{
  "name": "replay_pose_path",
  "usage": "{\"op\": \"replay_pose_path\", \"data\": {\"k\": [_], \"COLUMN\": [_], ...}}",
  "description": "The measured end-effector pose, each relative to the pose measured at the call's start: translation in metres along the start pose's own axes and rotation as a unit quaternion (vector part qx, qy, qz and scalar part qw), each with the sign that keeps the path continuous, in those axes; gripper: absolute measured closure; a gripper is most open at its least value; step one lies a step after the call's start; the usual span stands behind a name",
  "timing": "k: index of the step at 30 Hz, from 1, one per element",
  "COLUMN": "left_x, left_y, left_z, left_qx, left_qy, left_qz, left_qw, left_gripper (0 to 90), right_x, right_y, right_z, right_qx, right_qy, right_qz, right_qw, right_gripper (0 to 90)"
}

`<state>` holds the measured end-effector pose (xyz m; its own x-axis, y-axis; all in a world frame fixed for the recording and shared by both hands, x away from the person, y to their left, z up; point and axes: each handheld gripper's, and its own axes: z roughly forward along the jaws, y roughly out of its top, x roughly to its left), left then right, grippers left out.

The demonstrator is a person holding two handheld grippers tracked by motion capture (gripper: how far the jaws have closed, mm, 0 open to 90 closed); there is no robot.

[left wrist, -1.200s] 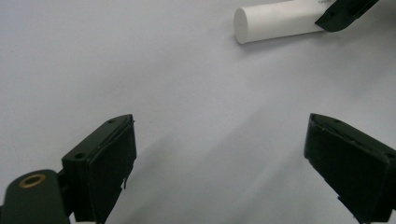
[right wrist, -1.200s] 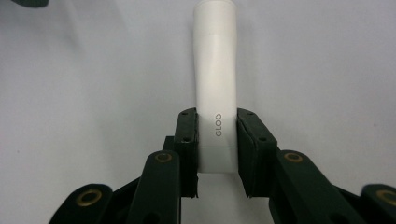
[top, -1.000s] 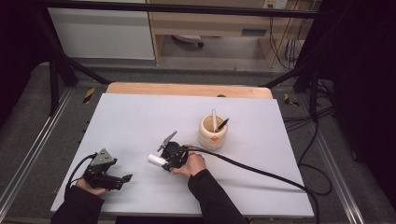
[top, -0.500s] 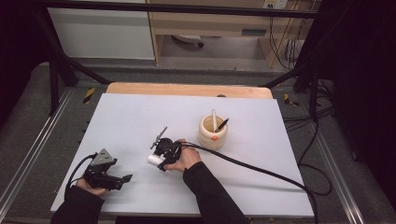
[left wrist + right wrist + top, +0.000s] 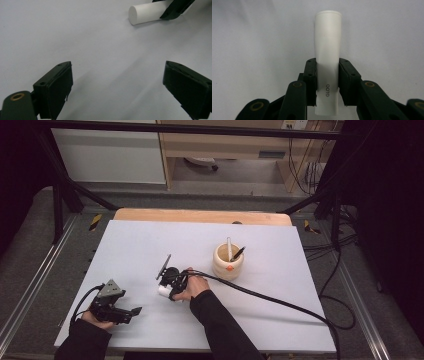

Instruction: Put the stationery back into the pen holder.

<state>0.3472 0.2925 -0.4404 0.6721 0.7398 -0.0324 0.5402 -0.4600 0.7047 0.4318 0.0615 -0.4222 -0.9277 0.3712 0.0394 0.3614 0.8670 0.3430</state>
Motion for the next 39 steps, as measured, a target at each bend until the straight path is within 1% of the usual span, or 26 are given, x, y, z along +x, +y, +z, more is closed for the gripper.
{"op": "replay_pose_path", "data": {"k": [7,8,16,20,24,25,26,27,32,33,35,37,38,39], "left_x": [0.0,0.0,0.0,0.0,0.0,0.0,0.0,0.0,0.0,0.0,0.0,-0.001,0.0,0.0], "left_y": [0.0,0.0,0.0,0.0,0.0,0.0,0.0,0.0,0.0,0.0,0.0,0.0,0.001,0.001], "left_z": [0.0,0.0,0.0,0.0,0.0,0.0,0.0,0.0,0.0,0.0,0.0,0.0,0.0,0.0], "left_qx": [0.0,0.001,0.001,-0.001,0.0,0.0,0.0,0.0,-0.001,-0.001,-0.001,-0.001,-0.001,-0.001], "left_qy": [-0.001,-0.001,0.0,0.0,0.0,0.0,0.0,0.0,0.001,0.002,0.002,0.002,0.002,0.002], "left_qz": [0.0,-0.001,-0.001,-0.001,-0.002,-0.002,-0.002,-0.001,-0.003,-0.003,-0.003,-0.003,-0.003,-0.003], "left_qw": [1.0,1.0,1.0,1.0,1.0,1.0,1.0,1.0,1.0,1.0,1.0,1.0,1.0,1.0], "left_gripper": [9.6,9.6,9.6,9.6,9.6,9.6,9.6,9.6,9.6,9.6,9.6,9.5,9.6,9.6], "right_x": [0.001,0.001,0.001,0.001,0.0,0.0,-0.002,-0.003,-0.008,-0.009,-0.011,-0.013,-0.013,-0.013], "right_y": [0.0,0.0,-0.001,-0.003,-0.011,-0.011,-0.018,-0.021,-0.04,-0.044,-0.053,-0.061,-0.065,-0.065], "right_z": [-0.001,-0.002,-0.018,-0.03,-0.041,-0.041,-0.046,-0.049,-0.063,-0.066,-0.071,-0.077,-0.079,-0.079], "right_qx": [0.004,0.002,-0.016,-0.045,-0.077,-0.077,-0.093,-0.102,-0.148,-0.157,-0.181,-0.202,-0.211,-0.211], "right_qy": [0.002,0.001,0.002,0.003,0.001,0.001,-0.003,-0.004,-0.012,-0.015,-0.016,-0.024,-0.025,-0.025], "right_qz": [0.01,0.006,0.009,0.012,0.019,0.019,0.023,0.027,0.052,0.057,0.074,0.081,0.088,0.088], "right_qw": [0.9999,1.0,0.9998,0.9989,0.9969,0.9969,0.9953,0.9944,0.9875,0.9858,0.9805,0.9757,0.9732,0.9732], "right_gripper": [71.1,71.1,71.1,71.1,71.0,71.0,71.0,71.0,71.0,70.9,70.9,71.0,70.9,70.9]}}
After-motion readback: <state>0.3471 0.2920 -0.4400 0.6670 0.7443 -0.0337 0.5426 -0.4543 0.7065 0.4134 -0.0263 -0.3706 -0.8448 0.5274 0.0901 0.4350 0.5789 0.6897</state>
